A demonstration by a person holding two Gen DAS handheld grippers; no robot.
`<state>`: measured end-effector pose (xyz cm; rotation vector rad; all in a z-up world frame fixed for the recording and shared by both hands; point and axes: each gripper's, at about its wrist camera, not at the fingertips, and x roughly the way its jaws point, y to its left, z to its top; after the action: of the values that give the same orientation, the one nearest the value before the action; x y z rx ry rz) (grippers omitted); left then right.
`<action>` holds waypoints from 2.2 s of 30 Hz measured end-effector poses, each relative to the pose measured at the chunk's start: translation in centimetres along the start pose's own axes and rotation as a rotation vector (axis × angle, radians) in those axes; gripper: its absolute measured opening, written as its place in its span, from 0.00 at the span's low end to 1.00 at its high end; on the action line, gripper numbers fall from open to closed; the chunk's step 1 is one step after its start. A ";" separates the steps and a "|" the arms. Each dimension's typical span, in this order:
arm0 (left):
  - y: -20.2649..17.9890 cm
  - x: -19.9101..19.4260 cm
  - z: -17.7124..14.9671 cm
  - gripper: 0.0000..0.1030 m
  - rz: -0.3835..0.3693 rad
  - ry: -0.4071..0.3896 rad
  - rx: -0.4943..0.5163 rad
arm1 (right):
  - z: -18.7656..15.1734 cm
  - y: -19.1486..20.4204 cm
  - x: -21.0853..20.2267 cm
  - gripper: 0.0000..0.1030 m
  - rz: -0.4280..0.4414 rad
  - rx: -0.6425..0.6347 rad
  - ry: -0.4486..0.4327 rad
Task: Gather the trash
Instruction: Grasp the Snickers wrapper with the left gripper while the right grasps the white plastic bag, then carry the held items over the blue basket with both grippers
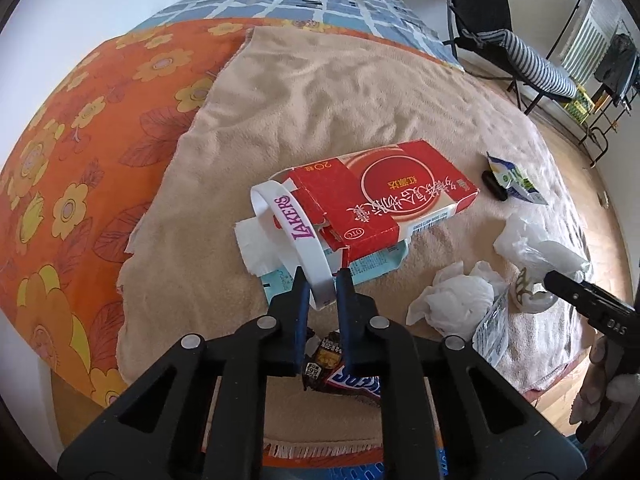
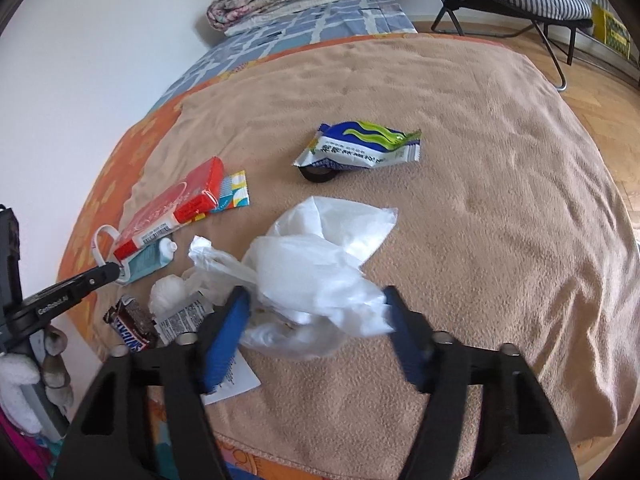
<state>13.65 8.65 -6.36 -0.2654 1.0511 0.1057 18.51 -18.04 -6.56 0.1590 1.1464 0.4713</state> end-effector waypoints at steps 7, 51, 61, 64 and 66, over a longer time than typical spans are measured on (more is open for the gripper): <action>0.7 -0.5 0.0 0.08 -0.017 -0.023 -0.007 | -0.3 0.2 -0.3 0.33 0.041 -0.001 0.000; -7.6 -13.2 -10.8 0.05 -0.303 -0.126 0.199 | -12.0 5.0 -15.3 0.29 0.030 -0.306 -0.172; -10.1 -12.2 -17.2 0.05 -0.319 -0.024 0.308 | -17.4 4.8 -16.3 0.30 0.053 -0.274 -0.060; -10.6 -11.4 -18.9 0.05 -0.321 0.013 0.332 | -18.5 5.0 -16.3 0.30 0.052 -0.270 -0.043; -10.9 -11.0 -19.7 0.05 -0.323 0.034 0.344 | -19.2 4.9 -16.0 0.30 0.048 -0.266 -0.025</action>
<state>-6.10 -6.68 -4.26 -0.1218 1.0286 -0.3686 -5.40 -22.87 0.71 -0.0390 1.0462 0.6576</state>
